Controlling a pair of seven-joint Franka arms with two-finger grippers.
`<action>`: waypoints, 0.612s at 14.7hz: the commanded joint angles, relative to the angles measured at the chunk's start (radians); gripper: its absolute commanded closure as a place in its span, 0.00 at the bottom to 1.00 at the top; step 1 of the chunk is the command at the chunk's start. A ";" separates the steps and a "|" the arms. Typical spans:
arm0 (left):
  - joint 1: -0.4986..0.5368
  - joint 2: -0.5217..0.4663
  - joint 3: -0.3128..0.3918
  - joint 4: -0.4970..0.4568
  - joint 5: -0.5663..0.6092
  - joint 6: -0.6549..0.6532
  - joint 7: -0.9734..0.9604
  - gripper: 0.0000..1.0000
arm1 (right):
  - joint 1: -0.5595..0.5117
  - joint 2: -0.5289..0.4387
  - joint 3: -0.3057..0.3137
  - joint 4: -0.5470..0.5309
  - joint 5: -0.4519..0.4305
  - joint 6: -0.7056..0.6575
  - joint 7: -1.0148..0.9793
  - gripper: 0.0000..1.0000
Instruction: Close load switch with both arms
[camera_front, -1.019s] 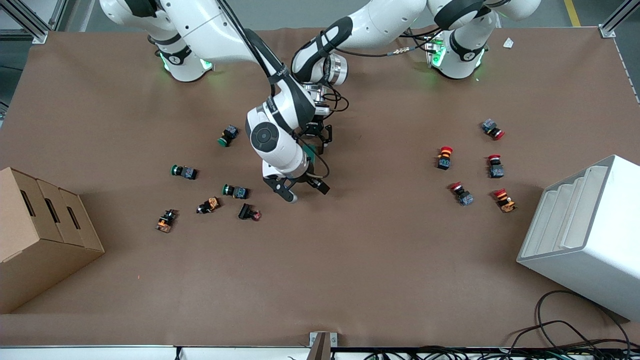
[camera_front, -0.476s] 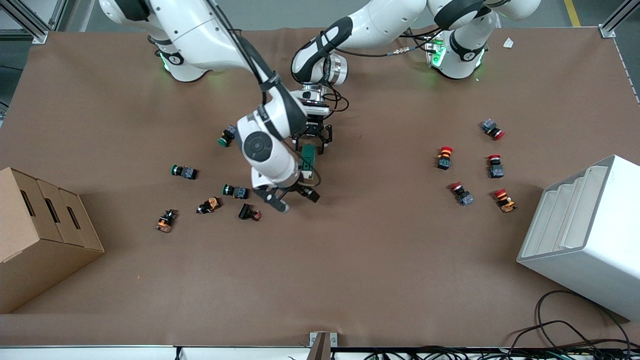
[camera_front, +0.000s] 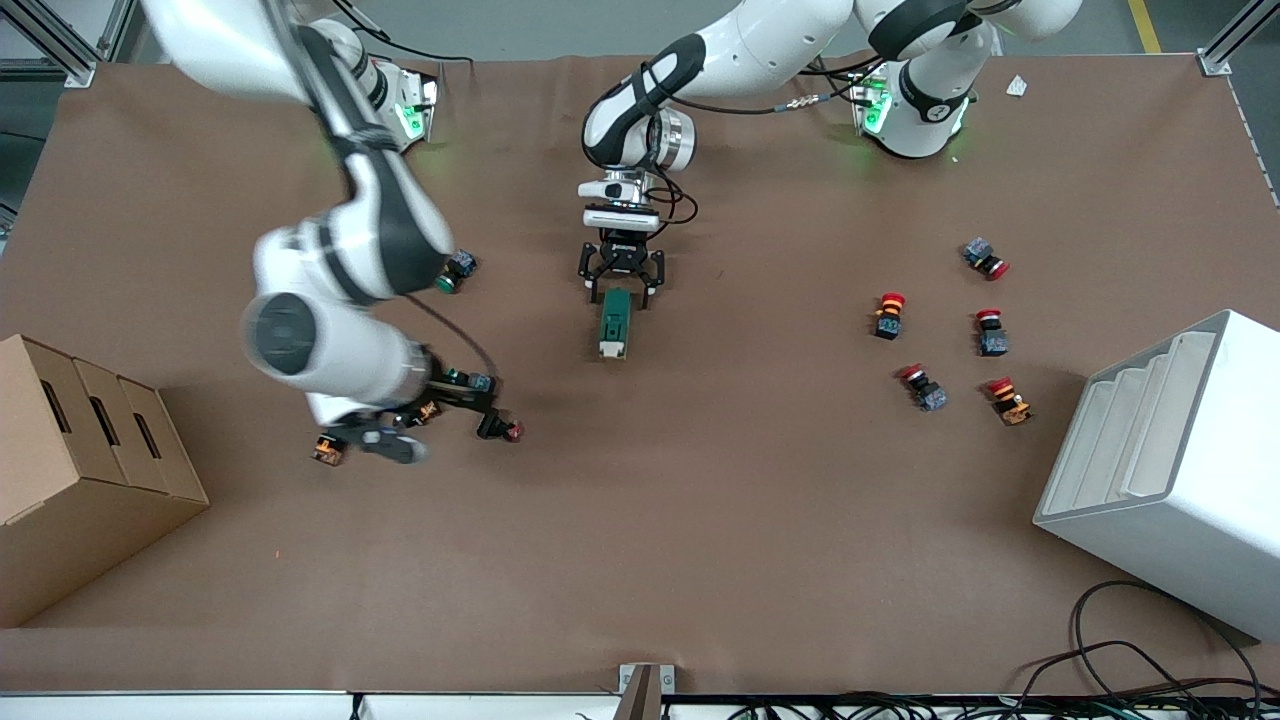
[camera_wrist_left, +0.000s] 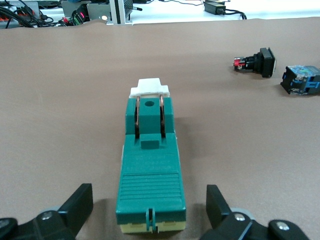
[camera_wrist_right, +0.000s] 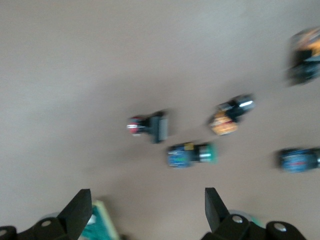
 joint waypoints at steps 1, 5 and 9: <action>0.002 0.009 0.000 0.017 0.017 -0.009 0.012 0.01 | -0.098 -0.096 0.026 -0.022 -0.078 -0.141 -0.161 0.00; 0.011 -0.011 -0.003 0.022 0.000 -0.009 0.059 0.01 | -0.262 -0.195 0.026 0.004 -0.156 -0.325 -0.457 0.00; 0.022 -0.032 -0.010 0.066 -0.086 -0.002 0.125 0.01 | -0.371 -0.195 0.026 0.124 -0.222 -0.445 -0.593 0.00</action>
